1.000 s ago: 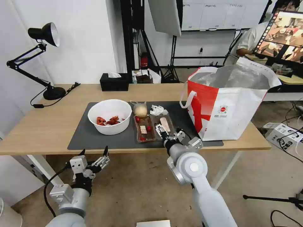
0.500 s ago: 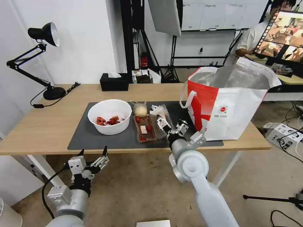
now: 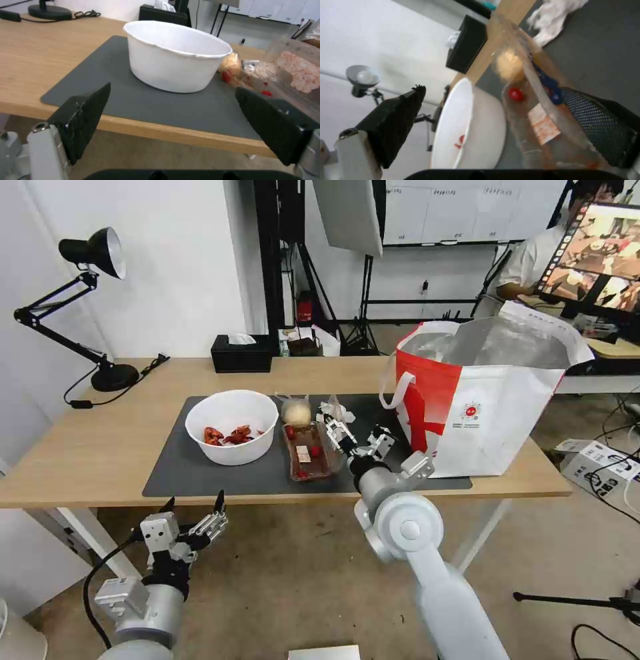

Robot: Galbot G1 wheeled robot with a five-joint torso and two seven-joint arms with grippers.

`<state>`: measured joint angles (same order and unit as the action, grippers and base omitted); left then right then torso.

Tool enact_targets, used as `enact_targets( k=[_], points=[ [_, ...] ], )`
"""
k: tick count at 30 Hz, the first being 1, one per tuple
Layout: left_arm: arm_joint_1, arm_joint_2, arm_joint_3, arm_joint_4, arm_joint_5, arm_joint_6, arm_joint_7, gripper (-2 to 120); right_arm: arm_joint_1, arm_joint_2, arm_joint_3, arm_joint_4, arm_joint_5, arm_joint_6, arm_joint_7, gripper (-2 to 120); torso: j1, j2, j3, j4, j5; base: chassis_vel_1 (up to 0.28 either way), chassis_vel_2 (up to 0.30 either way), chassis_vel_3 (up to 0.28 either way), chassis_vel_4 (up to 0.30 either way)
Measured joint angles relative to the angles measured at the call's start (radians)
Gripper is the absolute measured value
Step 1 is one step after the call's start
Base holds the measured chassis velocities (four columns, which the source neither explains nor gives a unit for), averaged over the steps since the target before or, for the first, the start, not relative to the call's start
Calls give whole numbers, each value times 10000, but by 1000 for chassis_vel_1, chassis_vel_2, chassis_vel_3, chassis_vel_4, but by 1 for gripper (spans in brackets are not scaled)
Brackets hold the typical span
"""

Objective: Pick up the trash from the table and place it into the takeout bag.

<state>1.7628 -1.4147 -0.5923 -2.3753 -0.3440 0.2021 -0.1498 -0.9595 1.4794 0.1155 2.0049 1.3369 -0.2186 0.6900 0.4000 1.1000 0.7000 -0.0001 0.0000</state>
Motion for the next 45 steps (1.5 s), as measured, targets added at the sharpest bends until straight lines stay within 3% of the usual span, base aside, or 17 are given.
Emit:
enact_targets(
  k=[3,6,15,20,27,30,31,34,35,38,43,45],
  points=[
    [41,5,-50,-37,-2,-14,-1,100,314,292,-75,-304,585,-297,367,100,0,0,0,0,0,0,0,0,0],
    [73,0,-112,-78,-6,-18,0,100,738,698,-264,-637,1395,-922,1621,100,0,0,0,2,-1,0,0,0,0],
    [93,-14,-128,-98,-10,-18,-1,100,893,681,-363,-820,1552,-1006,1826,100,0,0,0,1,0,0,0,0,0],
    [52,-15,-76,-62,-12,-19,-1,100,984,217,-309,-705,1474,-1008,1333,100,0,0,0,0,1,0,0,0,0],
    [13,-4,-50,9,-84,-19,0,100,1865,-1127,-772,-929,-865,-1593,-798,100,0,0,0,0,2,0,0,0,0],
    [-71,17,-74,13,-121,-19,-1,100,3049,-2158,-1343,-1533,-2958,-2024,-2696,100,1,0,1,0,3,0,0,0,0],
    [-71,17,-74,13,-121,-19,-1,100,3049,-2158,-1343,-1533,-2958,-2024,-2696,100,1,0,1,0,3,0,0,0,0],
    [-146,10,-79,18,-139,-19,-4,100,4261,-2832,-2051,-2572,-4323,-2190,-4903,96,1,0,1,-1,1,0,0,0,0],
    [-146,10,-79,18,-139,-19,-4,100,4261,-2832,-2051,-2572,-4323,-2190,-4903,96,1,0,1,-1,1,0,0,0,0],
    [-157,10,-94,9,-163,-20,-9,100,5313,-3069,-2887,-3975,-5088,-2170,-6458,82,0,0,0,1,0,0,0,0,0],
    [-122,9,-131,-35,-170,-27,-12,100,5980,-3087,-3542,-5146,-5412,-1893,-7631,69,1,0,1,1,1,0,0,0,0],
    [-77,-4,-213,-56,-148,-162,17,100,6374,-3008,-4016,-6049,-5999,-1311,-8710,59,1,-1,0,2,0,0,0,0,0]
  ],
)
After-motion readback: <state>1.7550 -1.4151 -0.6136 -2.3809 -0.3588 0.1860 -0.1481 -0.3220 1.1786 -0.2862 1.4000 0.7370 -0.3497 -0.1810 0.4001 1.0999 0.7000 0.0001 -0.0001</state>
